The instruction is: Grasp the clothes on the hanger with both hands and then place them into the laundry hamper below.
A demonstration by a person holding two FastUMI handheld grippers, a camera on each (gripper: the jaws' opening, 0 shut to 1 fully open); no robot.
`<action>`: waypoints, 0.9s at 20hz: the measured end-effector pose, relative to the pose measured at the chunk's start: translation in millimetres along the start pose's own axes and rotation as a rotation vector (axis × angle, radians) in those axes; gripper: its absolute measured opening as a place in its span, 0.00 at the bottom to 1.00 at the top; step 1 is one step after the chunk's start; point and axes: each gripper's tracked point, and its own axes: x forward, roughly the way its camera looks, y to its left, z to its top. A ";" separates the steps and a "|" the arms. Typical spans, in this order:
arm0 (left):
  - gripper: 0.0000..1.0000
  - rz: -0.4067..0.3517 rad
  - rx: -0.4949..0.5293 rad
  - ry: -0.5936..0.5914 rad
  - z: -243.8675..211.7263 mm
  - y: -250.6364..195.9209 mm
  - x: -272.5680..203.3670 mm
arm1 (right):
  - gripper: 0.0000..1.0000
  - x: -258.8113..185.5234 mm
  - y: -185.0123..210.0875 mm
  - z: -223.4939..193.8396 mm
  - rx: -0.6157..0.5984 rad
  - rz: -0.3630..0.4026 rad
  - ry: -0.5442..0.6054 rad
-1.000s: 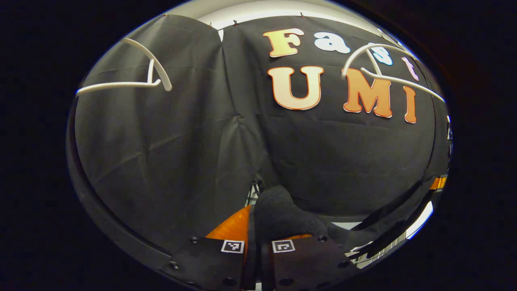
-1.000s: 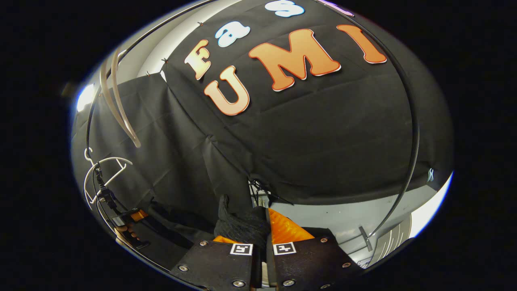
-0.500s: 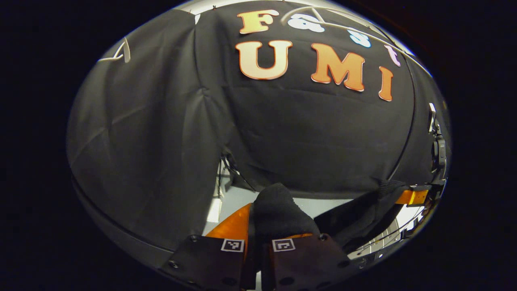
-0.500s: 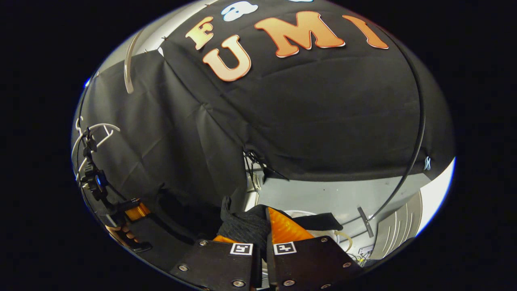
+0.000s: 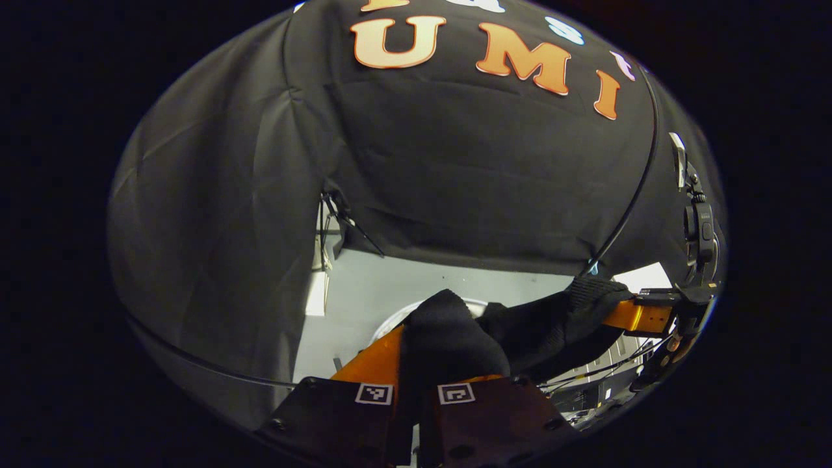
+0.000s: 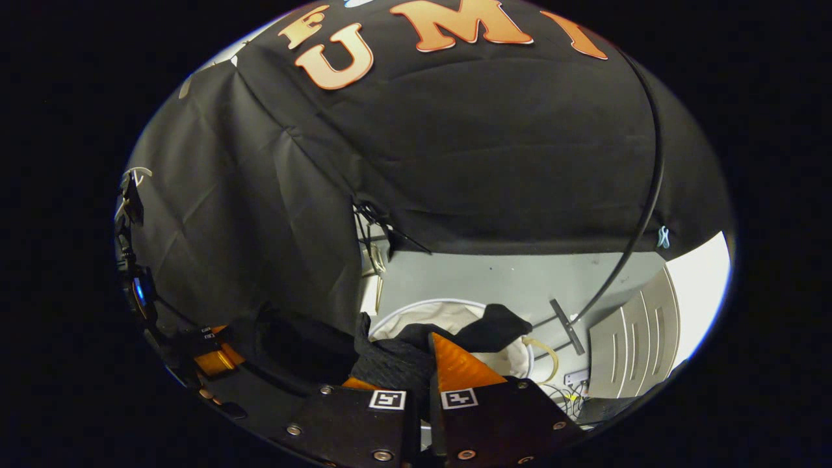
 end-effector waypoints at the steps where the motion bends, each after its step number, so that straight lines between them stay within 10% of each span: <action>1: 0.12 -0.006 -0.002 0.025 -8.9 -3.5 6.3 | 0.06 6.0 -5.0 -7.9 0.000 -0.014 0.018; 18: 0.13 0.030 0.027 0.330 -114.8 -25.0 45.0 | 0.13 53.1 -58.0 -120.4 -0.069 -0.202 0.293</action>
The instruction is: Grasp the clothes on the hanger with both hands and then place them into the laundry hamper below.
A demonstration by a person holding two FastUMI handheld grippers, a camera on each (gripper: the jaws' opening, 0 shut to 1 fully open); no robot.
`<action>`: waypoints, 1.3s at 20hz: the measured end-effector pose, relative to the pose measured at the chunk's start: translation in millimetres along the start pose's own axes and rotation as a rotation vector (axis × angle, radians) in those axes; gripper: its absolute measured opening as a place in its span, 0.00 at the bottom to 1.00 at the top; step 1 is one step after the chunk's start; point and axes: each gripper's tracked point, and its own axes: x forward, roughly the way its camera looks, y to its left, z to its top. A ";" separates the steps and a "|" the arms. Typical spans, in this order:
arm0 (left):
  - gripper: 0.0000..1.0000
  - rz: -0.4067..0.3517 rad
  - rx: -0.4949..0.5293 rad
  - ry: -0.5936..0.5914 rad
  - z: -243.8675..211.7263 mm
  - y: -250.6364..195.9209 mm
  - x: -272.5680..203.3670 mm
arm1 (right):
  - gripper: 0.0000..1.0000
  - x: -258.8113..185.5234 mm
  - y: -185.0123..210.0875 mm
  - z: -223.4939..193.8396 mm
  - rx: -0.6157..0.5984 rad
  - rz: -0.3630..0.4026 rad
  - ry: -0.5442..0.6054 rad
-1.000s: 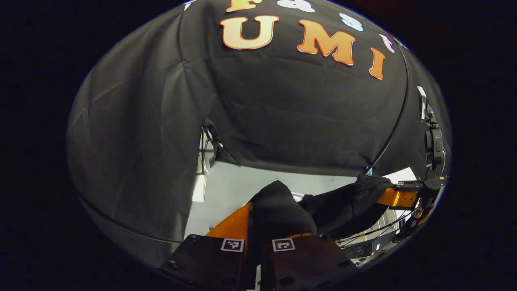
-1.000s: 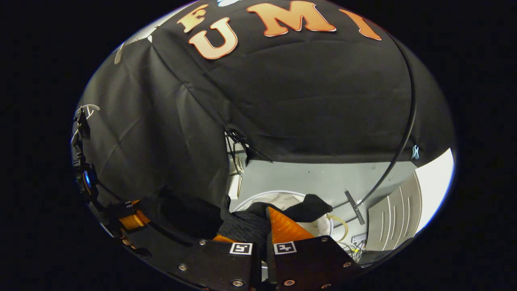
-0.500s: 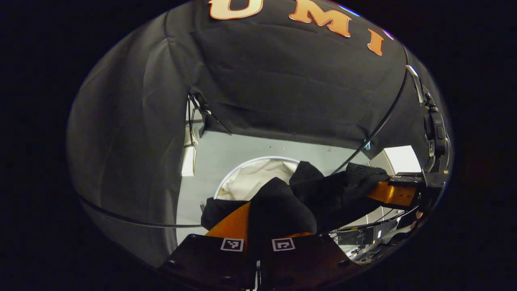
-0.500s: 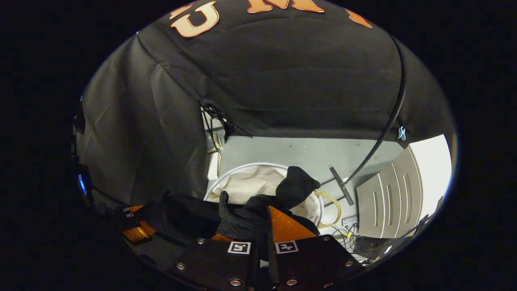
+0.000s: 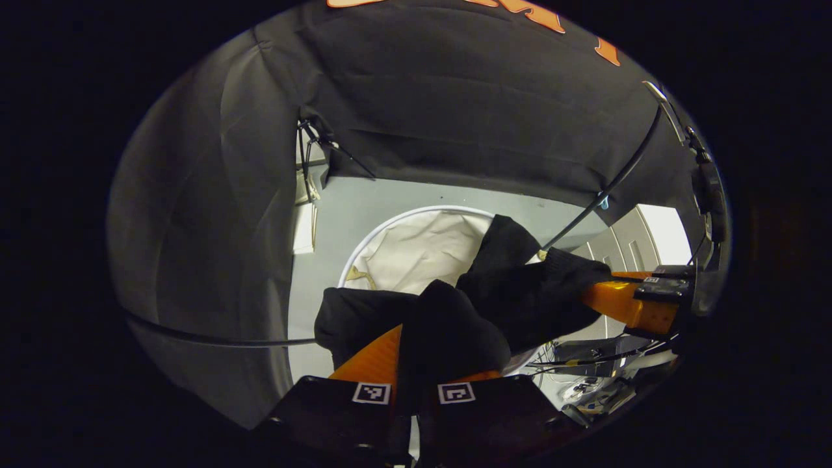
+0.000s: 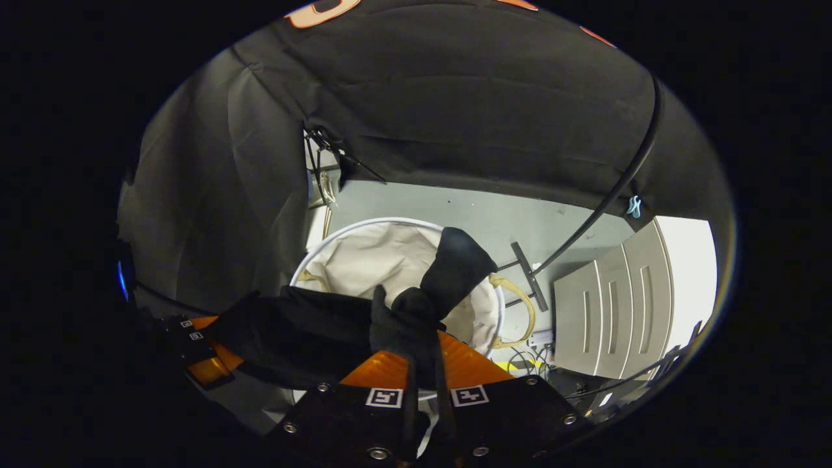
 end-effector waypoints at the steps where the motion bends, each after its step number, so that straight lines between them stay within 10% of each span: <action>1: 0.14 0.002 -0.013 0.013 -2.2 -0.9 0.7 | 0.15 0.6 -0.8 -3.4 0.001 -0.007 0.008; 6: 0.32 0.037 -0.053 0.048 -19.5 2.4 3.0 | 0.39 -1.3 -4.8 -4.3 0.022 -0.008 0.005; 10: 0.84 0.061 -0.072 0.037 -17.4 6.3 -7.1 | 0.55 -8.7 -9.0 -1.9 0.022 -0.021 0.001; 13: 0.97 0.080 -0.083 0.017 -7.3 13.0 -14.5 | 0.85 -20.5 -14.1 6.2 0.041 -0.030 -0.015; 26: 1.00 0.153 -0.068 -0.326 91.8 48.1 -156.5 | 0.93 -178.7 -37.9 83.6 0.055 -0.040 -0.270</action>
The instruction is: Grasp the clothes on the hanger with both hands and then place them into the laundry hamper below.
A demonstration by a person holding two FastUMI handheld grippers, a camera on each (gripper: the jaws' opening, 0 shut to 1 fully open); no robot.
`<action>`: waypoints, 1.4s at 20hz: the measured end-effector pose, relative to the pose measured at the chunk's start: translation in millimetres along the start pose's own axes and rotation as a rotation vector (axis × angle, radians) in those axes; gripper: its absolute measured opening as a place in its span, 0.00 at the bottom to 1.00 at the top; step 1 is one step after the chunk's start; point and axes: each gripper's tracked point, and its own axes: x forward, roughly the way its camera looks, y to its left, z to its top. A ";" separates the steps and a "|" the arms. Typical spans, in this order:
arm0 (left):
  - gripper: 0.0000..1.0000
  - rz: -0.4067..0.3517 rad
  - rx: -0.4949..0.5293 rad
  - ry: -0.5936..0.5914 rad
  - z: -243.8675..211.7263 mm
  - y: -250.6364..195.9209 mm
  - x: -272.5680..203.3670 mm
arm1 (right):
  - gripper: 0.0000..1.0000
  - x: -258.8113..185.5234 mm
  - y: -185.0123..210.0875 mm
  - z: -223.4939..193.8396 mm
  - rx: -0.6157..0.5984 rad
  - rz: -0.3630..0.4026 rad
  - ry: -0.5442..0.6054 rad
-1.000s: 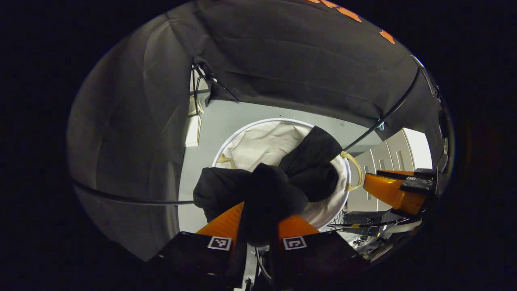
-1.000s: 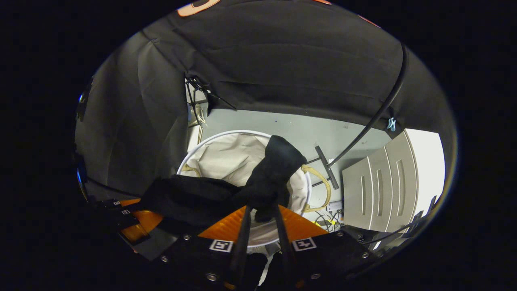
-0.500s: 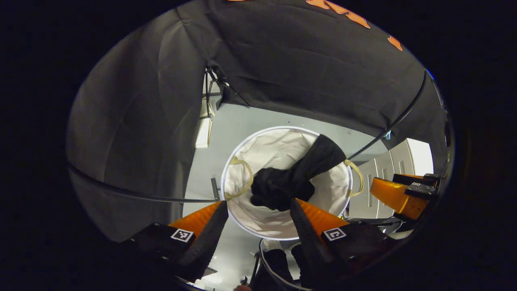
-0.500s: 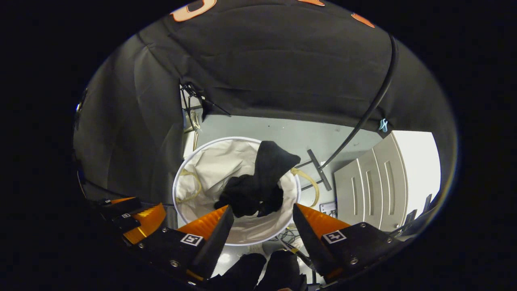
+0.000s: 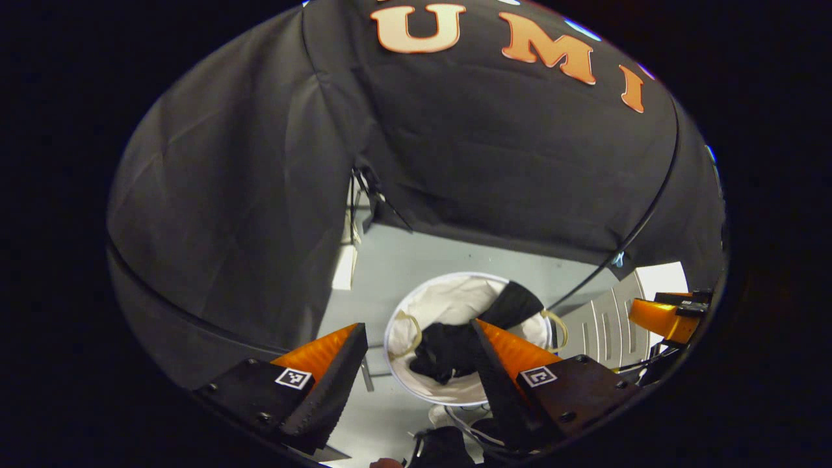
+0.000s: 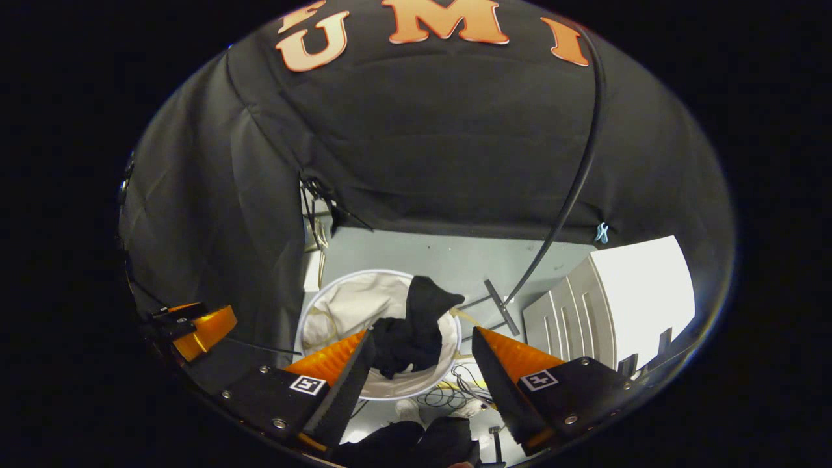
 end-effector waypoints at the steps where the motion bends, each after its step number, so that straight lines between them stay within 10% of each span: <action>1: 1.00 0.003 0.009 -0.038 16.5 5.1 -10.8 | 0.93 -16.9 -3.7 14.2 0.003 -0.006 -0.038; 19: 0.99 -0.008 -0.027 -0.676 247.2 43.7 -230.3 | 0.93 -301.7 -7.3 205.4 -0.024 -0.097 -0.690; 28: 0.99 -0.015 -0.055 -0.858 288.0 59.4 -309.3 | 1.00 -390.7 0.1 222.9 -0.071 -0.098 -0.902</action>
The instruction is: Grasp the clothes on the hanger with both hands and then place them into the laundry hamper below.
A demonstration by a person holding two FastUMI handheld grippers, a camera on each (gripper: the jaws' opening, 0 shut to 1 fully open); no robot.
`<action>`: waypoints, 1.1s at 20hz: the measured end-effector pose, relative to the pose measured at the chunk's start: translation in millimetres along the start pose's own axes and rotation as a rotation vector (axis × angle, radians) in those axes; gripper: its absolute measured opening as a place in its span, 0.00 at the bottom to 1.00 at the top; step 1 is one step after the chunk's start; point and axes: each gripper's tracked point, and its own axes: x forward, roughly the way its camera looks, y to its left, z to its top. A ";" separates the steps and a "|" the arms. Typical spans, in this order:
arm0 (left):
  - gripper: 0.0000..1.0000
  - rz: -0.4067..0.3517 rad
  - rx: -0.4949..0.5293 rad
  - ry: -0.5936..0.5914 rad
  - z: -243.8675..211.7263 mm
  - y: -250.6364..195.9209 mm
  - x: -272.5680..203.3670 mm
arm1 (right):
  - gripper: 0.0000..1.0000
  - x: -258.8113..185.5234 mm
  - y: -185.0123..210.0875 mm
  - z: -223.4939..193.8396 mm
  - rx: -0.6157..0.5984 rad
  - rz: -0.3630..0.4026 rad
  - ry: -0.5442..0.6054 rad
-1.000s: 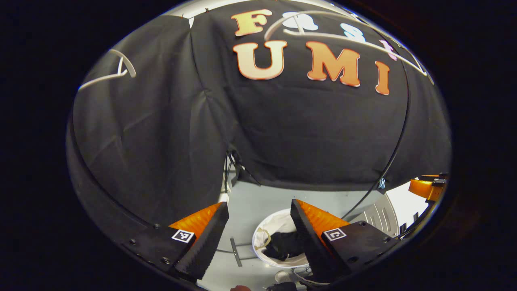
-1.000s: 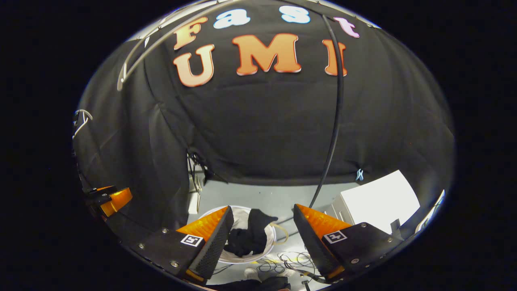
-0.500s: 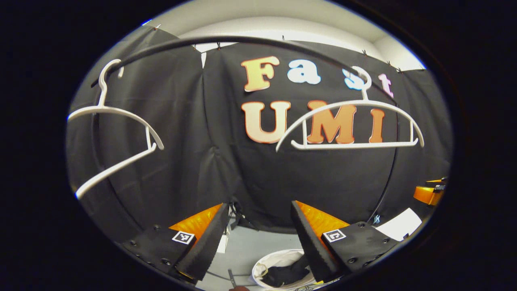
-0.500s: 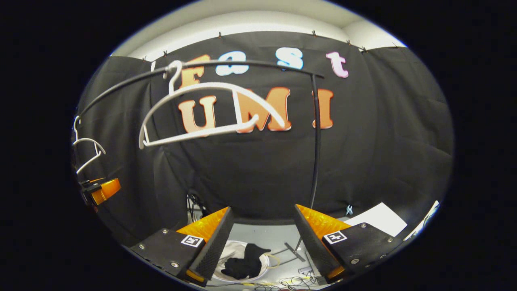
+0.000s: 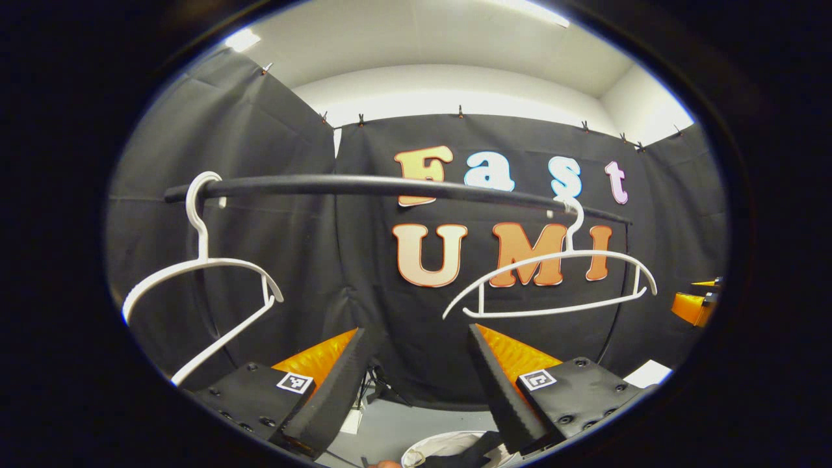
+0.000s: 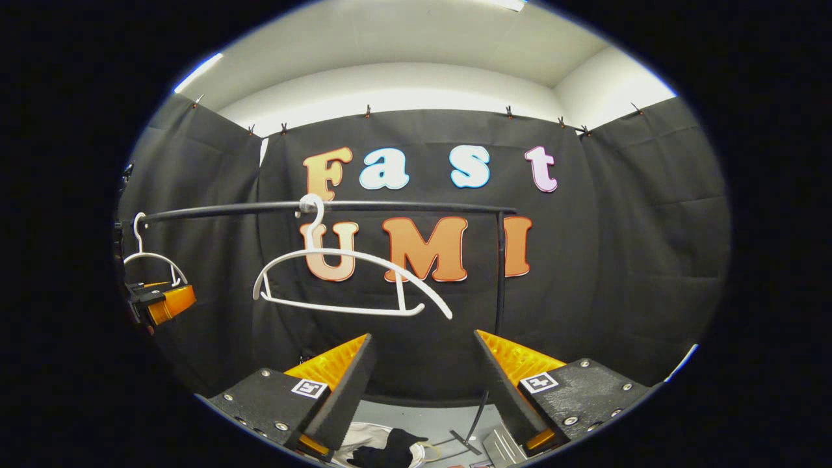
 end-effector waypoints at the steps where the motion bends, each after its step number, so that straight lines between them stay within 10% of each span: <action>1: 0.99 0.001 0.000 -0.012 5.3 0.4 -1.8 | 0.92 -4.7 -1.5 1.2 -0.003 -0.005 -0.006; 22: 0.99 0.098 -0.015 -0.063 33.8 7.9 -2.8 | 0.92 13.1 -18.1 14.2 -0.002 0.047 -0.040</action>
